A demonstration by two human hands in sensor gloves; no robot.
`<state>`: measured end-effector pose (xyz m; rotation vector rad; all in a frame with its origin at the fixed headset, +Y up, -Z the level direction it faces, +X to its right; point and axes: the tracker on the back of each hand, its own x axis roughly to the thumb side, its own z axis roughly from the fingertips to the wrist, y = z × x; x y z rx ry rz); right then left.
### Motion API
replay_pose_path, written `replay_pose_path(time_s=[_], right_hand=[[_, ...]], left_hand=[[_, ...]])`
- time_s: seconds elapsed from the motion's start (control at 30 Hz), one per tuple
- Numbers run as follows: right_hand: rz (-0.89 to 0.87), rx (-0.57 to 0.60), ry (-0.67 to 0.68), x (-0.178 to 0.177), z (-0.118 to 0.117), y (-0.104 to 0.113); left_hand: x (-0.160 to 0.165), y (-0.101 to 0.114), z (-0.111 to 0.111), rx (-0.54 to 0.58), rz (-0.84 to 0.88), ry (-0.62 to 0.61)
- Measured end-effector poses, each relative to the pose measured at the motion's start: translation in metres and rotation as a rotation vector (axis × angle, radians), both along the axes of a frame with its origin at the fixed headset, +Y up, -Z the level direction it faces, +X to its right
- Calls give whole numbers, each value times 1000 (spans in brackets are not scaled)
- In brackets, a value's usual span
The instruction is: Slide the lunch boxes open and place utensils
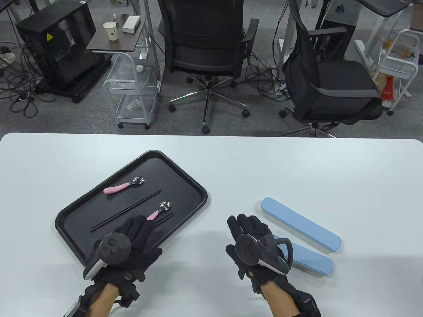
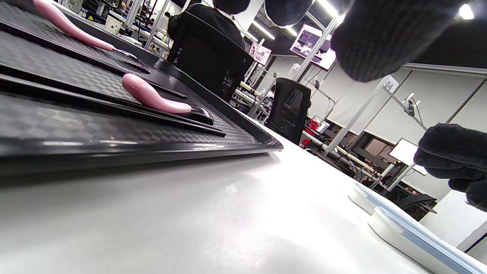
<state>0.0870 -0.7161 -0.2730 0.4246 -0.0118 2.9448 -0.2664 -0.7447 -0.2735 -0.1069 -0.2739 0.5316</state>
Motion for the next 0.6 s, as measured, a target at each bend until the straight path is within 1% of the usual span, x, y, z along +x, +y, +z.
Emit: replay_pose_path(time_s=[0.23, 0.37, 0.53, 0.6], right_hand=[[-5, -4, -11, 4, -2, -2], [-1, -20, -42, 13, -6, -4], [-8, -109, -144, 38, -22, -13], [-11, -156, -192, 52, -29, -20]], left_hand=[[-1, 1, 1, 4, 13, 5], [-2, 3, 2, 14, 17, 4], [-3, 6, 2, 29, 32, 12], [-5, 7, 2, 34, 39, 19]])
